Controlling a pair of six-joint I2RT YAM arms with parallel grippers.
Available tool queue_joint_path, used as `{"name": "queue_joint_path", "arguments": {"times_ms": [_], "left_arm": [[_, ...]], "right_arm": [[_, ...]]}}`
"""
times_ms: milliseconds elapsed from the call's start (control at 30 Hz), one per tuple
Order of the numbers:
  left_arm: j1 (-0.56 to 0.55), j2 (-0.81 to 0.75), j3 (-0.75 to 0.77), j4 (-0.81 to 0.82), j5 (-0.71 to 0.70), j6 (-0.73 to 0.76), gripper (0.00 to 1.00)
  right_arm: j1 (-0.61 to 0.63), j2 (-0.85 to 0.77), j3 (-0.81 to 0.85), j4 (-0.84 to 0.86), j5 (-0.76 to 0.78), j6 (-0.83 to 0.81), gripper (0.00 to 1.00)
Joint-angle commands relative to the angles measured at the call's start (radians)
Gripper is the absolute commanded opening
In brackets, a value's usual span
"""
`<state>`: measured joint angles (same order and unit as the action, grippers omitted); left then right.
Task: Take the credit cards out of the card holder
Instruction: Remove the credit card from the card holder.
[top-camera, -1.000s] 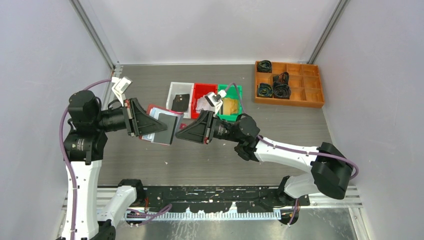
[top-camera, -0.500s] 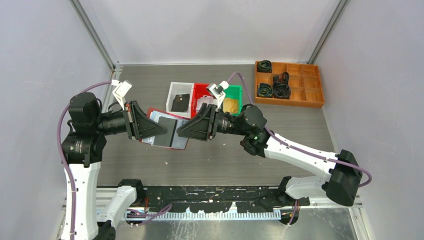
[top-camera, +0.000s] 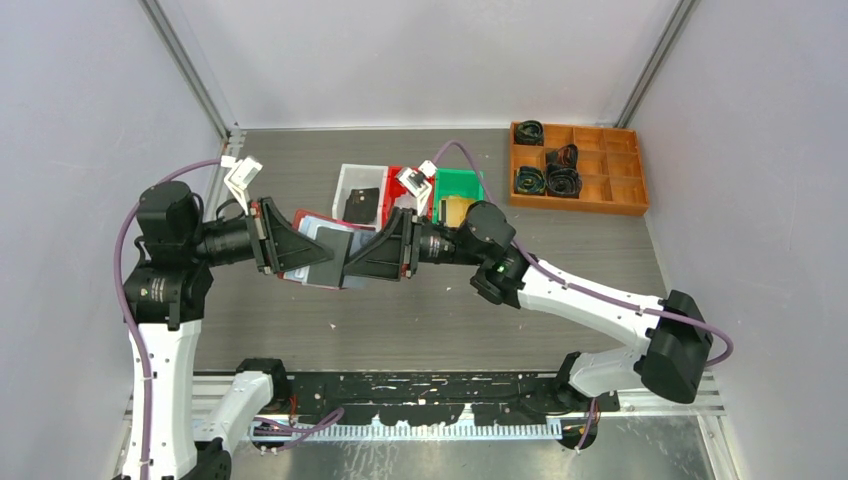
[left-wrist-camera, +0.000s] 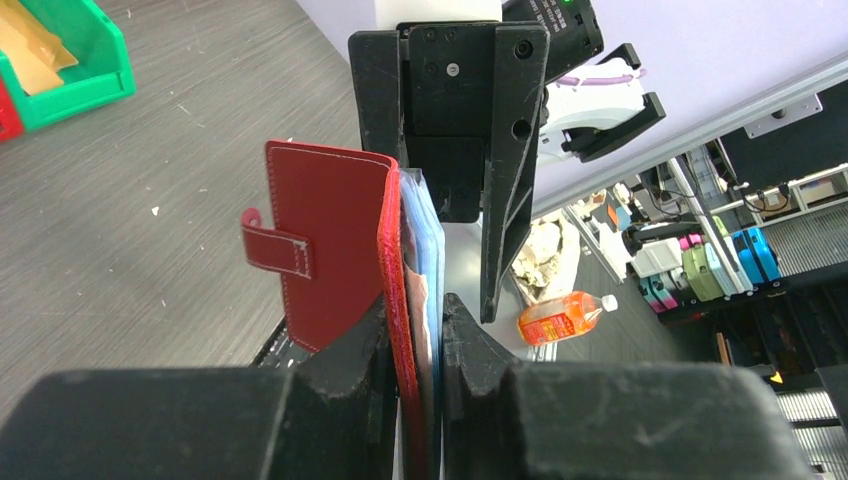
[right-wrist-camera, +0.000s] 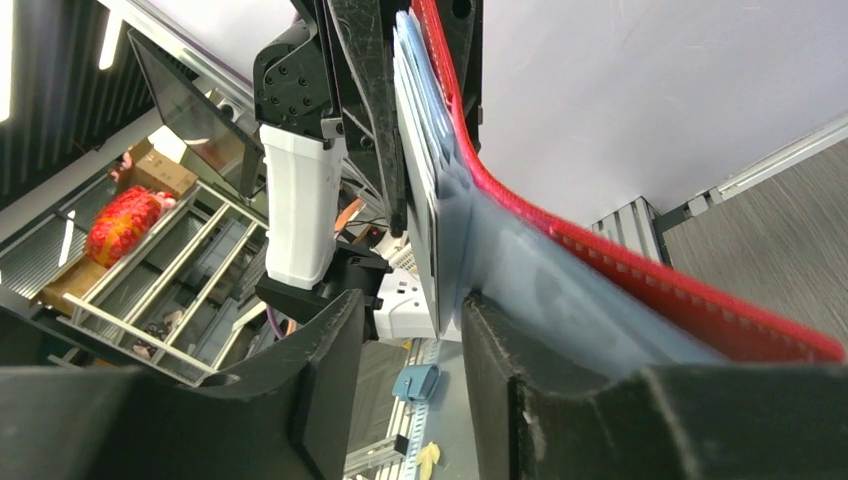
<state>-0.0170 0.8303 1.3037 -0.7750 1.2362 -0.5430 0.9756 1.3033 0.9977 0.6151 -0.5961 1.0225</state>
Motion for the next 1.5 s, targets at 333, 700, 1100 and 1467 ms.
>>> {"name": "queue_joint_path", "arguments": {"times_ms": [333, 700, 1100, 1467], "left_arm": [[-0.001, -0.019, 0.008, 0.055, 0.054, -0.037, 0.13], [-0.001, -0.019, -0.027, 0.210, 0.100, -0.208, 0.20], [-0.001, -0.019, -0.025, 0.230, 0.093, -0.227, 0.06], [-0.001, -0.029, -0.033, 0.232, 0.090, -0.225, 0.05]], "right_arm": [[0.008, -0.009, 0.008, 0.073, 0.038, -0.023, 0.08], [0.000, -0.089, -0.155, 0.198, 0.083, -0.010, 0.01], [-0.005, -0.094, -0.199, 0.271, 0.103, 0.037, 0.14], [-0.016, -0.034, -0.105, 0.344, 0.057, 0.090, 0.30]]}}
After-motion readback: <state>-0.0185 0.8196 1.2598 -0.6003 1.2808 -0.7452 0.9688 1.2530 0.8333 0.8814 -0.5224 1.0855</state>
